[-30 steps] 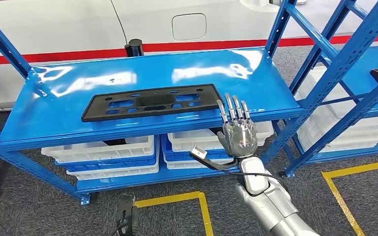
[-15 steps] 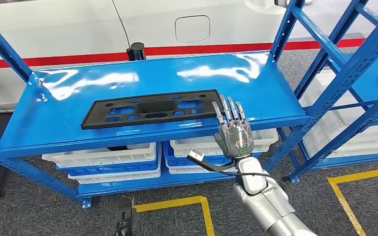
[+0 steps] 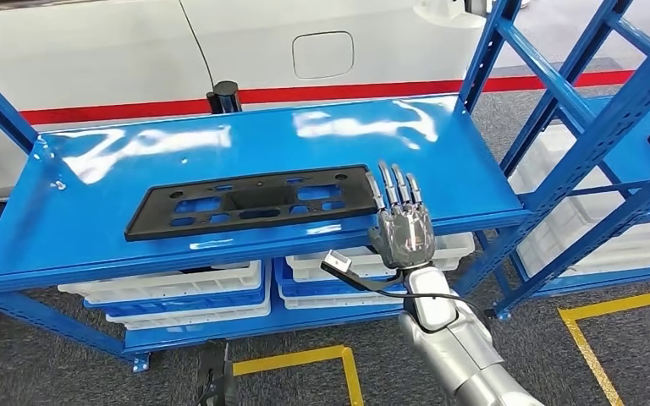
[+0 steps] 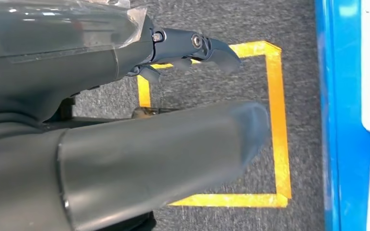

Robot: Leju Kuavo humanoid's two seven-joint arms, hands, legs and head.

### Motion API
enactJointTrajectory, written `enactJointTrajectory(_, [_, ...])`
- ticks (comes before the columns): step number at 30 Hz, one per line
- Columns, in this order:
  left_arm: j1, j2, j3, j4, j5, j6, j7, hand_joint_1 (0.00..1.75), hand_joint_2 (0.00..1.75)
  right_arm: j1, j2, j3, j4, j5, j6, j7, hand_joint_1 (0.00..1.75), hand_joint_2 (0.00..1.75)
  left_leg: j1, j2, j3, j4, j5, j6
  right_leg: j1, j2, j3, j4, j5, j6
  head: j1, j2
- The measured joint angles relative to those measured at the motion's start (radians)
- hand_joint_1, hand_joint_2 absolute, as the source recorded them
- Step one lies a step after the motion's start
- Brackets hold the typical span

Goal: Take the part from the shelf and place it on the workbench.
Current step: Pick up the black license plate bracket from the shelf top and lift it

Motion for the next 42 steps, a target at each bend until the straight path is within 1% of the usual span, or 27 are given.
enactJointTrajectory(2, [0.001, -0.001, 0.0, -0.002, 0.001, 0.0, 0.0, 0.0, 0.0, 0.0, 0.002, -0.004, 0.001, 0.0, 0.0, -0.003, 0.0, 1.75, 0.002, 0.0, 0.009, -0.008, 0.0, 0.012, -0.001, -0.002, -0.004, 0.008, -0.009, 0.01, 0.0, 0.0])
enactJointTrajectory(3, [0.001, -0.001, 0.0, -0.003, 0.002, 0.0, 0.0, 0.0, 0.0, -0.002, 0.003, -0.005, 0.001, 0.0, 0.0, -0.004, 0.0, 1.75, 0.004, 0.0, 0.015, -0.013, -0.001, 0.018, -0.001, -0.003, -0.016, 0.034, -0.02, 0.013, 0.002, 0.0])
enactJointTrajectory(4, [0.0, -0.002, 0.0, -0.005, 0.004, 0.0, -0.001, 0.0, 0.0, -0.004, 0.003, -0.006, 0.002, 0.0, 0.0, -0.004, 0.0, 1.75, 0.007, 0.001, 0.022, -0.017, -0.002, 0.024, 0.0, -0.004, -0.041, 0.081, -0.038, 0.013, 0.003, 0.0])
enactJointTrajectory(6, [0.0, -0.002, 0.0, -0.006, 0.007, 0.0, -0.001, 0.0, 0.0, -0.003, 0.003, -0.006, 0.005, 0.0, 0.0, -0.004, 0.0, 1.75, 0.006, 0.001, 0.028, -0.017, -0.01, 0.031, -0.002, -0.004, -0.116, 0.215, -0.08, 0.012, 0.006, 0.0])
enactJointTrajectory(7, [0.001, -0.002, 0.0, -0.006, 0.008, 0.0, -0.001, 0.0, 0.0, -0.002, 0.003, -0.007, 0.008, 0.0, 0.0, -0.004, 0.0, 1.75, 0.006, 0.0, 0.031, -0.017, -0.013, 0.032, -0.003, -0.004, -0.151, 0.267, -0.09, 0.014, 0.005, 0.0])
enactJointTrajectory(8, [0.001, -0.002, 0.0, -0.006, 0.009, 0.0, -0.001, 0.0, 0.0, 0.0, 0.003, -0.007, 0.011, 0.0, 0.0, -0.004, 0.0, 1.75, 0.007, -0.002, 0.035, -0.016, -0.017, 0.031, -0.005, -0.005, -0.172, 0.287, -0.086, 0.02, 0.006, 0.0])
enactJointTrajectory(9, [0.001, -0.002, 0.0, -0.006, 0.009, 0.0, -0.001, 0.0, 0.0, 0.001, 0.003, -0.008, 0.013, 0.0, 0.0, -0.004, 0.0, 1.75, 0.008, -0.004, 0.041, -0.016, -0.022, 0.029, -0.008, -0.005, -0.17, 0.263, -0.062, 0.03, 0.006, 0.0])
enactJointTrajectory(11, [0.001, -0.002, 0.0, -0.006, 0.009, 0.0, -0.001, 0.0, 0.0, 0.0, 0.003, -0.01, 0.015, -0.001, 0.0, -0.004, 0.0, 1.75, 0.01, -0.006, 0.055, -0.014, -0.034, 0.02, -0.014, -0.009, -0.119, 0.126, 0.011, 0.05, 0.006, 0.0])
enactJointTrajectory(12, [0.001, -0.002, 0.0, -0.006, 0.009, 0.0, -0.001, 0.0, 0.0, -0.001, 0.003, -0.011, 0.016, -0.001, 0.0, -0.004, 0.0, 1.75, 0.008, -0.007, 0.06, -0.012, -0.041, 0.014, -0.014, -0.011, -0.09, 0.061, 0.04, 0.054, 0.006, 0.0])
enactJointTrajectory(13, [0.0, -0.002, 0.0, -0.006, 0.009, 0.001, -0.002, 0.0, 0.0, -0.002, 0.003, -0.011, 0.017, -0.001, 0.0, -0.004, 0.0, 1.75, 0.006, -0.007, 0.063, -0.011, -0.046, 0.009, -0.013, -0.012, -0.072, 0.023, 0.055, 0.05, 0.006, 0.0])
enactJointTrajectory(14, [0.0, -0.002, 0.0, -0.006, 0.009, 0.001, -0.002, 0.0, 0.0, -0.002, 0.004, -0.012, 0.018, -0.001, 0.0, -0.004, 0.0, 1.75, 0.004, -0.006, 0.063, -0.01, -0.05, 0.004, -0.011, -0.012, -0.064, 0.007, 0.059, 0.043, 0.005, 0.0])
enactJointTrajectory(15, [0.0, -0.002, 0.0, -0.006, 0.009, 0.002, -0.003, 0.0, 0.0, -0.002, 0.004, -0.012, 0.018, -0.002, 0.0, -0.004, 0.0, 1.75, 0.003, -0.006, 0.064, -0.011, -0.052, 0.0, -0.008, -0.01, -0.062, 0.008, 0.057, 0.034, 0.004, 0.0])
enactJointTrajectory(17, [0.0, -0.002, -0.001, -0.007, 0.009, 0.004, -0.006, 0.0, 0.0, -0.004, 0.004, -0.013, 0.017, -0.002, 0.0, -0.004, 0.0, 1.75, 0.007, -0.004, 0.066, -0.007, -0.062, -0.009, -0.012, -0.009, -0.057, 0.006, 0.053, 0.016, 0.003, 0.0])
enactJointTrajectory(18, [0.0, -0.002, -0.002, -0.007, 0.009, 0.006, -0.008, 0.0, 0.0, -0.005, 0.004, -0.014, 0.017, -0.001, 0.0, -0.004, 0.0, 1.75, 0.009, -0.002, 0.059, 0.012, -0.075, -0.014, -0.015, -0.008, -0.051, 0.005, 0.05, 0.007, 0.002, 0.0])
enactJointTrajectory(19, [-0.001, -0.001, -0.003, -0.008, 0.009, 0.008, -0.009, 0.0, 0.0, -0.005, 0.004, -0.014, 0.017, -0.001, 0.0, -0.004, 0.0, 1.75, 0.01, -0.001, 0.041, 0.054, -0.098, -0.019, -0.018, -0.008, -0.045, 0.004, 0.048, 0.0, 0.0, 0.0])
enactJointTrajectory(20, [0.0, -0.001, -0.004, -0.008, 0.008, 0.01, -0.01, 0.0, 0.0, -0.004, 0.004, -0.015, 0.017, -0.001, 0.0, -0.004, 0.0, 1.75, 0.011, 0.0, 0.009, 0.118, -0.126, -0.022, -0.018, -0.008, -0.041, 0.004, 0.045, -0.006, -0.001, 0.0])
enactJointTrajectory(22, [0.0, -0.001, -0.005, -0.007, 0.008, 0.013, -0.01, 0.0, 0.0, -0.003, 0.004, -0.015, 0.018, 0.0, 0.0, -0.006, 0.0, 1.75, 0.012, 0.001, -0.071, 0.257, -0.173, -0.026, -0.016, -0.008, -0.036, 0.004, 0.04, -0.013, -0.003, 0.0])
enactJointTrajectory(23, [0.0, -0.001, -0.006, -0.007, 0.008, 0.013, -0.01, 0.0, 0.0, -0.001, 0.004, -0.015, 0.018, 0.0, 0.0, -0.007, 0.34, 1.75, 0.012, 0.001, -0.098, 0.291, -0.173, -0.026, -0.015, -0.008, -0.034, 0.004, 0.038, -0.014, -0.003, 0.0])
enactJointTrajectory(24, [0.0, -0.001, -0.006, -0.007, 0.008, 0.014, -0.01, 0.0, 0.0, 0.0, 0.005, -0.016, 0.018, 0.0, 0.0, -0.007, 0.74, 1.75, 0.012, 0.001, -0.105, 0.286, -0.153, -0.025, -0.015, -0.007, -0.031, 0.004, 0.035, -0.015, -0.003, 0.0])
enactJointTrajectory(25, [0.0, -0.001, -0.006, -0.007, 0.008, 0.014, -0.01, 0.0, 0.0, 0.0, 0.005, -0.016, 0.019, 0.0, 0.0, -0.009, 1.15, 1.75, 0.012, 0.001, -0.094, 0.246, -0.118, -0.023, -0.015, -0.006, -0.027, 0.004, 0.033, -0.016, -0.003, 0.0])
enactJointTrajectory(26, [0.0, -0.001, -0.006, -0.008, 0.008, 0.014, -0.01, 0.0, 0.0, 0.001, 0.006, -0.017, 0.019, 0.0, 0.0, -0.01, 1.55, 1.75, 0.012, 0.002, -0.067, 0.175, -0.072, -0.02, -0.015, -0.005, -0.022, 0.004, 0.029, -0.015, -0.003, 0.0])
enactJointTrajectory(27, [-0.001, -0.001, -0.007, -0.008, 0.007, 0.015, -0.01, 0.0, 0.0, 0.001, 0.006, -0.018, 0.019, 0.0, 0.0, -0.011, 1.59, 1.75, 0.012, 0.002, -0.036, 0.106, -0.039, -0.017, -0.013, -0.003, -0.018, 0.005, 0.026, -0.011, -0.002, 0.0])
enactJointTrajectory(29, [-0.002, -0.001, -0.012, -0.008, 0.006, 0.016, -0.01, 0.0, 0.0, 0.0, 0.008, -0.021, 0.019, 0.0, 0.0, -0.014, 1.56, 1.75, 0.011, 0.001, 0.007, 0.014, -0.007, -0.012, -0.006, -0.001, -0.018, 0.007, 0.02, -0.003, -0.001, 0.0])
enactJointTrajectory(30, [-0.003, -0.001, -0.015, -0.008, 0.006, 0.017, -0.01, 0.0, 0.0, 0.0, 0.008, -0.022, 0.019, 0.0, 0.0, -0.015, 1.54, 1.75, 0.01, 0.001, 0.012, 0.004, -0.01, -0.011, 0.0, -0.001, -0.02, 0.008, 0.018, -0.002, -0.001, 0.0])
enactJointTrajectory(33, [-0.003, -0.002, -0.023, -0.008, 0.006, 0.021, -0.01, 0.0, 0.0, 0.002, 0.008, -0.028, 0.019, 0.0, 0.0, -0.019, 1.55, 1.75, 0.004, -0.003, 0.013, -0.001, -0.009, -0.011, 0.002, -0.003, -0.019, 0.005, 0.017, -0.005, -0.001, 0.0])
enactJointTrajectory(38, [-0.004, -0.002, -0.029, -0.008, 0.003, 0.022, -0.008, 0.0, 0.0, 0.003, 0.009, -0.031, 0.02, 0.0, 0.0, -0.022, 1.71, 1.75, -0.003, -0.005, 0.013, 0.0, -0.011, -0.001, -0.001, -0.005, -0.014, -0.005, 0.02, 0.001, -0.001, 0.0])
enactJointTrajectory(42, [-0.006, -0.002, -0.032, -0.008, -0.004, 0.022, -0.008, 0.0, 0.0, 0.001, 0.012, -0.035, 0.02, 0.002, 0.0, -0.023, 1.74, 1.75, -0.005, -0.004, 0.013, 0.0, -0.013, 0.004, -0.003, -0.005, -0.014, -0.007, 0.021, 0.004, -0.001, 0.0])
